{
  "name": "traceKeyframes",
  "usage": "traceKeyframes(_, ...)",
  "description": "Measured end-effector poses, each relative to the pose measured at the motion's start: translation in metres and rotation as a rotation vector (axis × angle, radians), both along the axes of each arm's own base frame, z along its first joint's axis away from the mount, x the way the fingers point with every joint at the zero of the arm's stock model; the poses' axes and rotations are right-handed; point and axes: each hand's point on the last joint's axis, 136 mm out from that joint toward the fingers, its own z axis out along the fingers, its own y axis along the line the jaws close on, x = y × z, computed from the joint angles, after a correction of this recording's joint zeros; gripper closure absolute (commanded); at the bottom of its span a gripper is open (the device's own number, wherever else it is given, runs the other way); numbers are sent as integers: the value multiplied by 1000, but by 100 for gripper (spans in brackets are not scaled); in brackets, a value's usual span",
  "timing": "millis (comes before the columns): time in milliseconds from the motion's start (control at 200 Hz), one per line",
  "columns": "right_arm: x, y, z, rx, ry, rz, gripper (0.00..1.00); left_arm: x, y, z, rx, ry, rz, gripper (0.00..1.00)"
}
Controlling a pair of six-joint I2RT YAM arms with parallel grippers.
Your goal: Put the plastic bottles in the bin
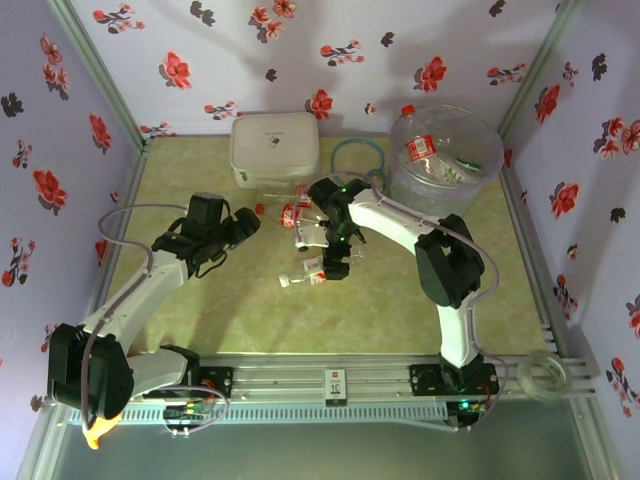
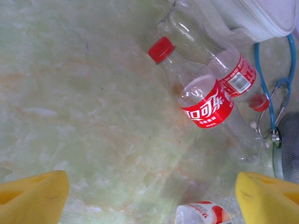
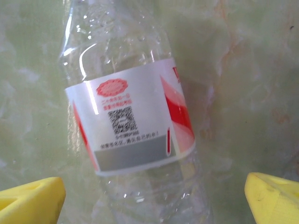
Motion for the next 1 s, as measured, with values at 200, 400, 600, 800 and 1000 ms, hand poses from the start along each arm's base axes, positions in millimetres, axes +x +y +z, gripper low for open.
traceKeyframes(200,0,1,-19,8,-8,-23,4,0,1,-3,-1,10,3,8)
traceKeyframes(400,-4,7,-34,14,-27,-33,17,1,1,-3,-5,6,5,8)
traceKeyframes(600,-3,14,-37,27,-38,-60,31,4,0,-2,-9,-4,5,8)
traceKeyframes(800,-1,18,-36,30,-56,-77,50,4,0,-2,-11,-3,8,9)
traceKeyframes(1000,-1,18,-29,35,-61,-114,49,4,1,-2,-12,-3,10,9)
